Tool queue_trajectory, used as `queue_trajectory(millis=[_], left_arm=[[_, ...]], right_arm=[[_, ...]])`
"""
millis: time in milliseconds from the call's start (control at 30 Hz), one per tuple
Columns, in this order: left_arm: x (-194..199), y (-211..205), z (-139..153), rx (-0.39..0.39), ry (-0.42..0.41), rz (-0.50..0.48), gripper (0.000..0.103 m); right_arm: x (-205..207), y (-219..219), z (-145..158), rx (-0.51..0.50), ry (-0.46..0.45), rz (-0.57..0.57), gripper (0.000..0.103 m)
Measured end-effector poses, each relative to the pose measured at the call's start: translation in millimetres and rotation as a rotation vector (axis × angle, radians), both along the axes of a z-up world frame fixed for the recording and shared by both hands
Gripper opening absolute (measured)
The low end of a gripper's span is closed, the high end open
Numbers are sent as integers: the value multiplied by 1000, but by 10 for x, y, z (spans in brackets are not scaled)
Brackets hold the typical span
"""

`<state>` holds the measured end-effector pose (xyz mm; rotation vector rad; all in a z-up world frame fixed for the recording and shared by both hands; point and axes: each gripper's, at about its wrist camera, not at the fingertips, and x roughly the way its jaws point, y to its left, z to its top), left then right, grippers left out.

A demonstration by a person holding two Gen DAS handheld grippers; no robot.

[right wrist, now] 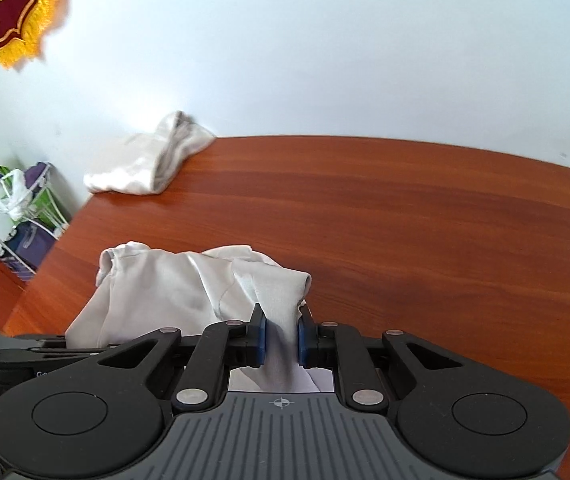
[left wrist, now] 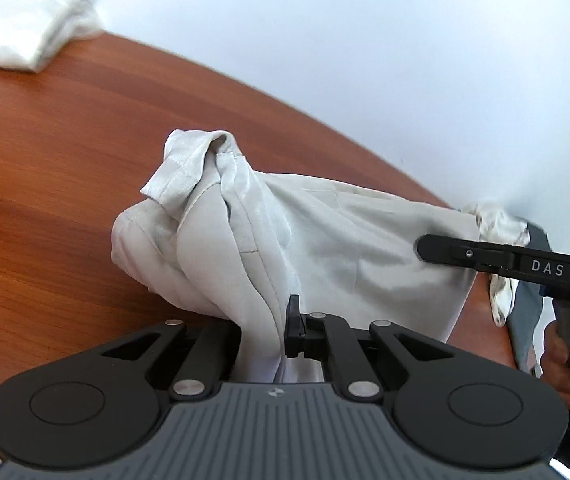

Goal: Fold clothes

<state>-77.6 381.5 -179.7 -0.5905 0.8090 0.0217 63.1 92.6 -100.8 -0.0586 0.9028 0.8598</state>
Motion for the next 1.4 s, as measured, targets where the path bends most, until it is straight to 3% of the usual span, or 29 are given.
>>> queue_trajectory(millis=[233,433,667,900,1100,1400], left_arm=[[-458,982,377,20,-49,21,8],[-498,2007,657,31,-53,12,8],[-201,3079,975,85,-80,31,8],[273,3883,1151,128,-85,79,8],[734,4405,1128,113,-59,87,8],[1343,4941,935,63,-3,79,8]], right_arm=[[-242,907,284,51,1,5,16],[-344,1868,484,79,5,-14,15],[-206,2974,712,105,-38,-40,14],[229,3861,821,103,-66,-44,14],[722,4489,716,78,-60,-47,14],[1395,5018,393,25,-26,-80,14]])
